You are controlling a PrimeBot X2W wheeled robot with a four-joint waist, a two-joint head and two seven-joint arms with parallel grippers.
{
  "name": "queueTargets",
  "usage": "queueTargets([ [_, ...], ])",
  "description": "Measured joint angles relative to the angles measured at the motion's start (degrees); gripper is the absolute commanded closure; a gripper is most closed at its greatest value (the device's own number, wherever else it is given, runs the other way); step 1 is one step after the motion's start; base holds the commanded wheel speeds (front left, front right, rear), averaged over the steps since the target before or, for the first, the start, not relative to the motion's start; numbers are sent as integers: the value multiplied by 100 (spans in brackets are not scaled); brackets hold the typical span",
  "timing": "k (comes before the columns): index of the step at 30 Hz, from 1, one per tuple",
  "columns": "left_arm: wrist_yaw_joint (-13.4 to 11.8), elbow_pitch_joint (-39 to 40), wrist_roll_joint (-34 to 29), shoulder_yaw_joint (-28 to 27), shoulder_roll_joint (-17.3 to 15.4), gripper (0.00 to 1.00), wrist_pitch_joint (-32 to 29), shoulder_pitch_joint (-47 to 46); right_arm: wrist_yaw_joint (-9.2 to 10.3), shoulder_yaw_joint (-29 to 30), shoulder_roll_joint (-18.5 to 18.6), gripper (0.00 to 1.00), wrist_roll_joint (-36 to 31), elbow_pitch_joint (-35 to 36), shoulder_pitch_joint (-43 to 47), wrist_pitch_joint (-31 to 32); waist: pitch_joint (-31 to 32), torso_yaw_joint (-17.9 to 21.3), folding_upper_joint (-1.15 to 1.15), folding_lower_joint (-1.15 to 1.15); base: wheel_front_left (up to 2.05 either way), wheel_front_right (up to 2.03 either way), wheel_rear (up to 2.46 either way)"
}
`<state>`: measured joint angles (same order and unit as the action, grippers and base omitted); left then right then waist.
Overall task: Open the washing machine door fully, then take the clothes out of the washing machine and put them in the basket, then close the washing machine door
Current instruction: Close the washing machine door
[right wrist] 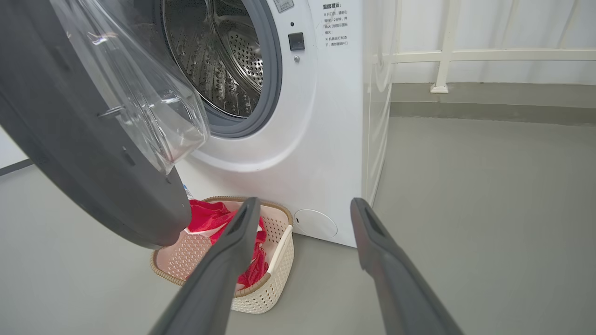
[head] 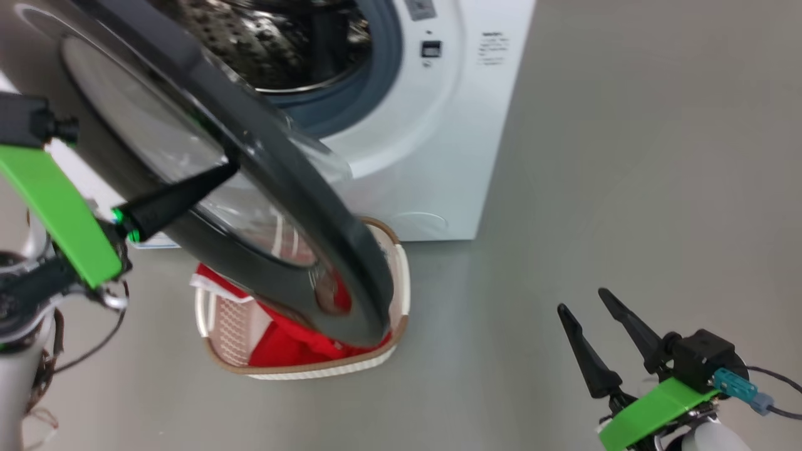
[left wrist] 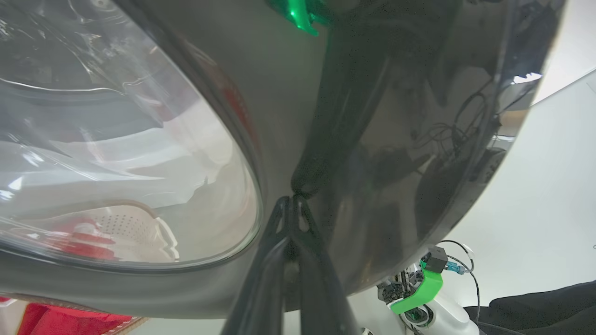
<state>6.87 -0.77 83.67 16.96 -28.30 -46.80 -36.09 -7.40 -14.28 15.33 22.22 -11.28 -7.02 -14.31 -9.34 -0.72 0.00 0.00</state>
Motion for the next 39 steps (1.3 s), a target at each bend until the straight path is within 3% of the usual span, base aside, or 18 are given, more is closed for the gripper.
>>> queueTargets([
  [9,0,-676,-194,89,167,100,353,-841,0,34,-234,0,-93,37,-286,0,-408,563,0,0,0,0,0],
  [21,3,-1608,-341,132,124,100,920,-1627,0,45,-398,0,-100,44,-392,0,-819,1128,0,0,0,0,0],
  [28,3,-1557,-218,325,80,100,1185,-1520,0,65,-371,0,-115,26,-391,0,-747,1070,0,0,0,0,0],
  [35,3,-1225,-77,455,-24,100,1645,-761,0,22,-203,0,-115,-16,-386,0,-512,809,0,0,0,0,0],
  [37,3,-1192,-26,476,-33,85,1834,-514,0,4,-152,0,-115,-40,-381,0,-429,727,0,0,0,0,0],
  [39,3,-1157,-11,526,-68,58,2015,-238,0,-9,-90,0,-114,-51,-361,0,-340,641,0,0,0,0,0],
])
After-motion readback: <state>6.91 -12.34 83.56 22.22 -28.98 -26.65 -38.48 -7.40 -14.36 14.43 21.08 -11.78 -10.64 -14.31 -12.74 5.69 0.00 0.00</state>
